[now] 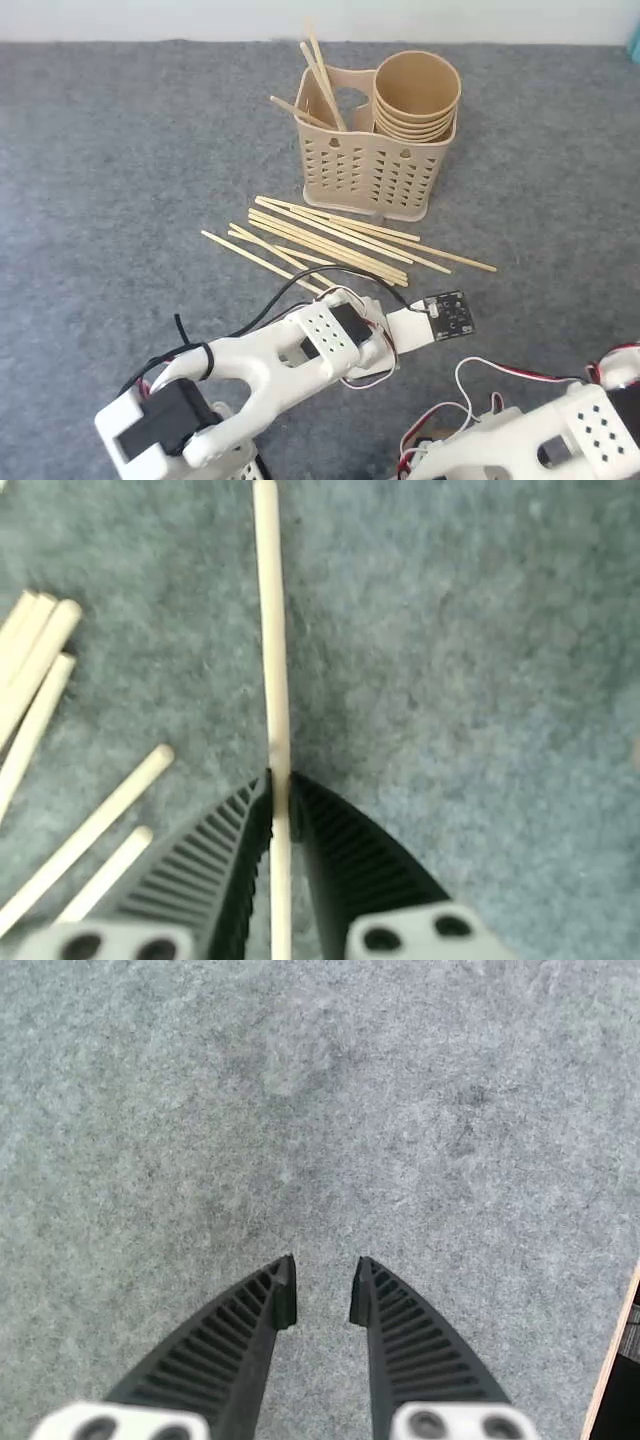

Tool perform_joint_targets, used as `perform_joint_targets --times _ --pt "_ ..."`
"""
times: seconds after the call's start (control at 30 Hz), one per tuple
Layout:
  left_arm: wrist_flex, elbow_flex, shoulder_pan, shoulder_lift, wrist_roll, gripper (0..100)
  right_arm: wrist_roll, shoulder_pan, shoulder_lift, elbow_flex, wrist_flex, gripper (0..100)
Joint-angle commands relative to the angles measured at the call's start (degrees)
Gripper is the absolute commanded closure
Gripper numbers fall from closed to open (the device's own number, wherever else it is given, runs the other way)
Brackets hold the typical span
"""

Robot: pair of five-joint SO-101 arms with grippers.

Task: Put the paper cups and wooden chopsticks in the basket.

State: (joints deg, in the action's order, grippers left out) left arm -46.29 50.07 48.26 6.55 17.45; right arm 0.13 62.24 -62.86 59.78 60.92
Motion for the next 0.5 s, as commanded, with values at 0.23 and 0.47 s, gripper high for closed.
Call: perform_joint_targets --times 0.23,0.47 --pt "-3.60 -5.58 -4.92 -0.26 -2.55 78 1.23 0.57 -0.57 -0.44 -0.84 89.1" --pt "-4.31 -6.81 -4.40 -3.16 -2.46 78 1.49 0.66 -0.40 -0.44 -1.01 89.1"
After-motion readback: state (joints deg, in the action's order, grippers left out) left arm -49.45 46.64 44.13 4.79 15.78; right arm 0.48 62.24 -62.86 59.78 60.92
